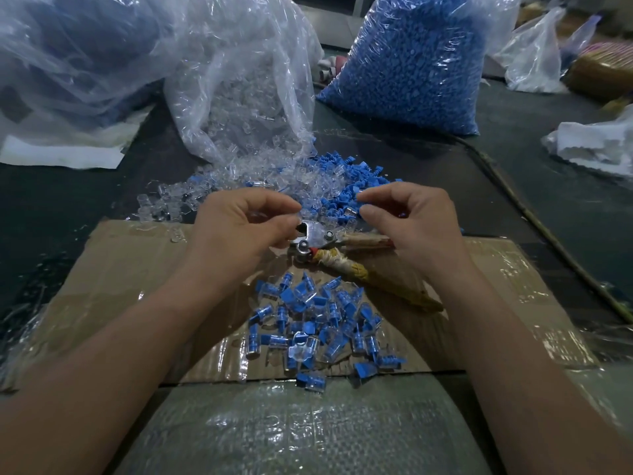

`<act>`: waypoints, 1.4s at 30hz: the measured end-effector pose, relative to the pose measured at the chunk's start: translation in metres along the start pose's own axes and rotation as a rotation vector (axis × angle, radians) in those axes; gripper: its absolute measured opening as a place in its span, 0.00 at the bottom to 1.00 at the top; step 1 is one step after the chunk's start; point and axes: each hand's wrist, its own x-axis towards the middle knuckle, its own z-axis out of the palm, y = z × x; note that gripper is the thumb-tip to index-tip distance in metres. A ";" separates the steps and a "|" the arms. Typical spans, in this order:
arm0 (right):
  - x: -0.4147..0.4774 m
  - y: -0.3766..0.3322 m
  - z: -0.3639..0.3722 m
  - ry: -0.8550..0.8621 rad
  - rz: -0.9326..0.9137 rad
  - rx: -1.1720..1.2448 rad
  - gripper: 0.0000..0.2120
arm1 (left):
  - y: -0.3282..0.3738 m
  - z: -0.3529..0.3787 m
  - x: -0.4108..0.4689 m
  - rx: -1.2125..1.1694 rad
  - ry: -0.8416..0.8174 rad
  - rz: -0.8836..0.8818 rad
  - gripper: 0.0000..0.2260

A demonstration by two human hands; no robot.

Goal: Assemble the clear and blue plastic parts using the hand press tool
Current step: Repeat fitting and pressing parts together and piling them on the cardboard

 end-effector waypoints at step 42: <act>-0.013 -0.010 0.032 -0.163 -0.303 0.259 0.16 | 0.009 0.004 -0.002 -0.332 -0.172 -0.170 0.06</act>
